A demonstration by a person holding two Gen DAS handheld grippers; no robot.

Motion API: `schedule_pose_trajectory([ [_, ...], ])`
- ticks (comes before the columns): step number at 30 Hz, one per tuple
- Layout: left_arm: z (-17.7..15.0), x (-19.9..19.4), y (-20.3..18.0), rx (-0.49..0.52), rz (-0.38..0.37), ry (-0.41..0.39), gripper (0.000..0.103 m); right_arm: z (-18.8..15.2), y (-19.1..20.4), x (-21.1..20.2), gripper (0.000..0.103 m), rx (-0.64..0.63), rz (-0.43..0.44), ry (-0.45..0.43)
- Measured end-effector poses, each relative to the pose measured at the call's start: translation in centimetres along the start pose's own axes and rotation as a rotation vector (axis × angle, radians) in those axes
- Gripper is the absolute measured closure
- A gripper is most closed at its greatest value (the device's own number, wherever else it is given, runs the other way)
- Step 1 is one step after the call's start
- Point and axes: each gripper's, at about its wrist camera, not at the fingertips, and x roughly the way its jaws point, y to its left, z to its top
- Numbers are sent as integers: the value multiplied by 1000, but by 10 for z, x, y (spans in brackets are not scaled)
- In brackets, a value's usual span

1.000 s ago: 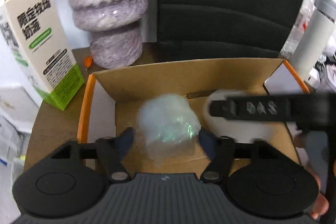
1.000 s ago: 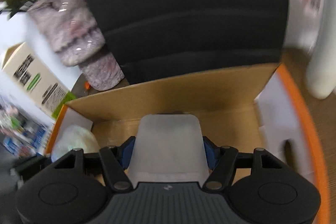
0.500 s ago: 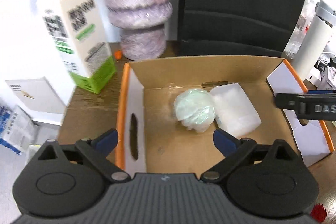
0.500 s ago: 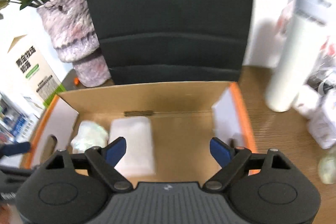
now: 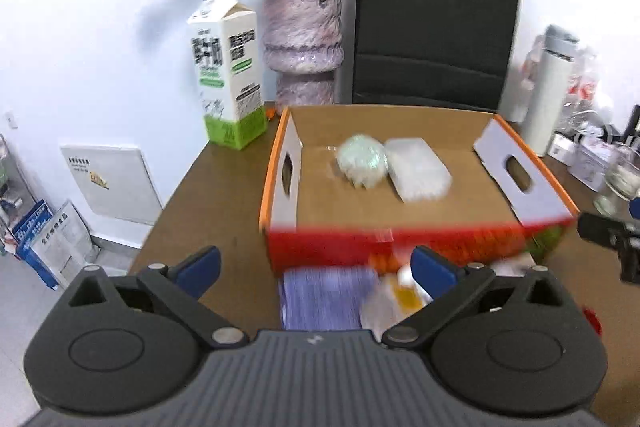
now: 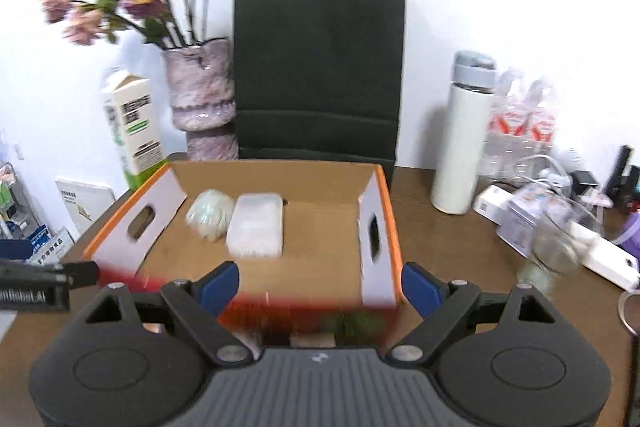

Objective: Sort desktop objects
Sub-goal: 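Grasp the white tissue ball on the table with the right tool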

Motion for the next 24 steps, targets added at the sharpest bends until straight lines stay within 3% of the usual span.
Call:
schedule_pose_trajectory([
  [4, -67, -40, -1, -18, -54, -10, 0, -63, -11, -56, 5, -62, 15, -72],
  [9, -148, -77, -6, -53, -141, -9, 0, -134, -19, -99, 5, -7, 26, -81],
  [13, -190, -98, -15, 41, -93, -59, 0, -176, -9, -113, 5, 3, 19, -46],
  [18, -203, -103, -5, -1, -155, -59, 0, -203, 10, -131, 6, -91, 4, -84],
  [20, -201, -102, -3, -11, -142, -68, 0, -206, 13, -128, 13, -105, 4, -57],
  [24, -198, -98, 2, -14, -130, -71, 0, -210, 17, -121, 20, -105, 13, -28],
])
